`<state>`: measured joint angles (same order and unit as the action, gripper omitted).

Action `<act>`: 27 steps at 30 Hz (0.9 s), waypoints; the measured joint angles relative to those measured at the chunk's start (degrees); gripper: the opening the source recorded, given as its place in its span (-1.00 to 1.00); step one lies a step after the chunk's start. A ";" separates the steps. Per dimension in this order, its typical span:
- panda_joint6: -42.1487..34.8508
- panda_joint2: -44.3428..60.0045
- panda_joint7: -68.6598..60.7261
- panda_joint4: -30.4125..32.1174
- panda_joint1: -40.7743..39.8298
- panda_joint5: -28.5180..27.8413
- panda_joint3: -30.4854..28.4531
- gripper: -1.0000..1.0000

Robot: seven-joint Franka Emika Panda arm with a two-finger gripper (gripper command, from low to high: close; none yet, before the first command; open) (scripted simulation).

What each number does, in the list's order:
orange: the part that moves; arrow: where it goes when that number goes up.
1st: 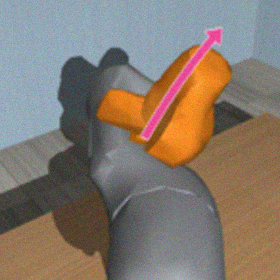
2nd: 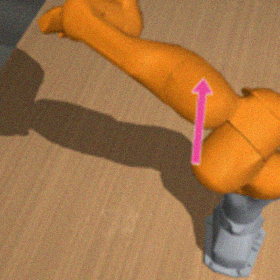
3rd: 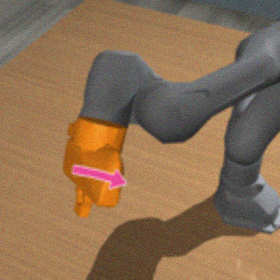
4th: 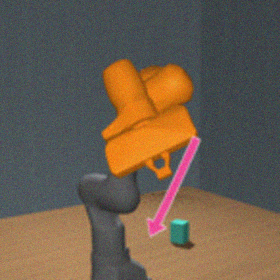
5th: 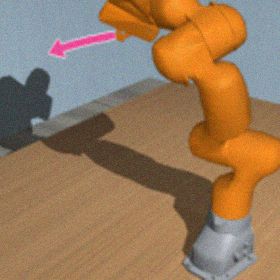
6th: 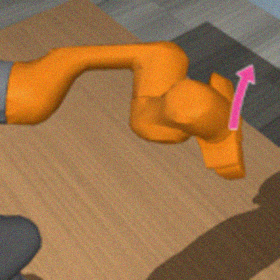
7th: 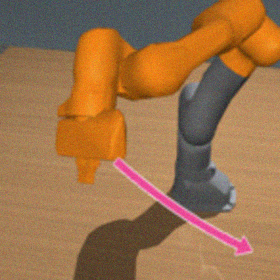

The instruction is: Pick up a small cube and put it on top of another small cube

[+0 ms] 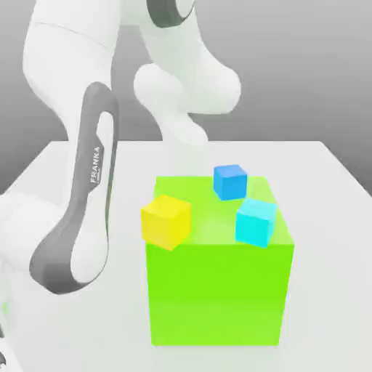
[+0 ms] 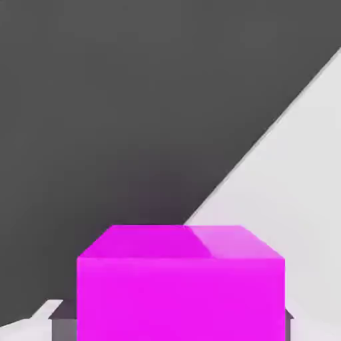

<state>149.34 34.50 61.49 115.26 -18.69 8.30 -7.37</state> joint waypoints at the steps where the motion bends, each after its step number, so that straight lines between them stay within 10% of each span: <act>1: -1.36 -1.73 0.23 0.38 0.24 -0.33 -0.32 -1.00; 27: -35.17 -53.53 -34.47 21.20 17.83 -2.21 10.29 -1.00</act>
<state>114.17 -19.02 27.02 136.46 -0.86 6.09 2.92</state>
